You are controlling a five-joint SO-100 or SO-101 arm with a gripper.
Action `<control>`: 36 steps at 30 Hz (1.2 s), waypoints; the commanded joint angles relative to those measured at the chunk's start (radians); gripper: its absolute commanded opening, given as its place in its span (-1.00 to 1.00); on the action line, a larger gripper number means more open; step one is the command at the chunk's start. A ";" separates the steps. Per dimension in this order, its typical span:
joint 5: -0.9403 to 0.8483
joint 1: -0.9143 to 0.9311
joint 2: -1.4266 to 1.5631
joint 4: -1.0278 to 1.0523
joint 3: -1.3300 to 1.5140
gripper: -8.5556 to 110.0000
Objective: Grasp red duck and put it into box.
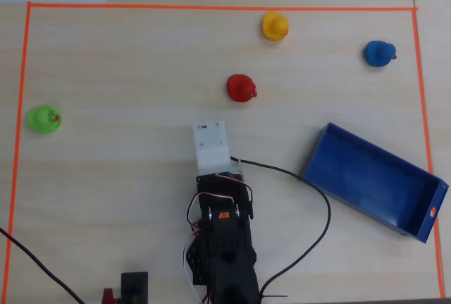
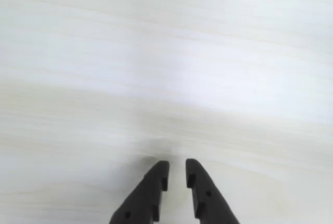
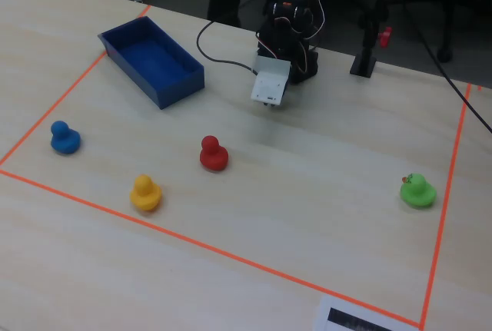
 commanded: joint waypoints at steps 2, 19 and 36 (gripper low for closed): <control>0.005 0.002 0.000 0.003 0.003 -0.84; -0.028 0.069 -0.044 -0.202 -0.031 -0.82; 0.207 0.170 -0.963 -0.687 -0.810 -0.64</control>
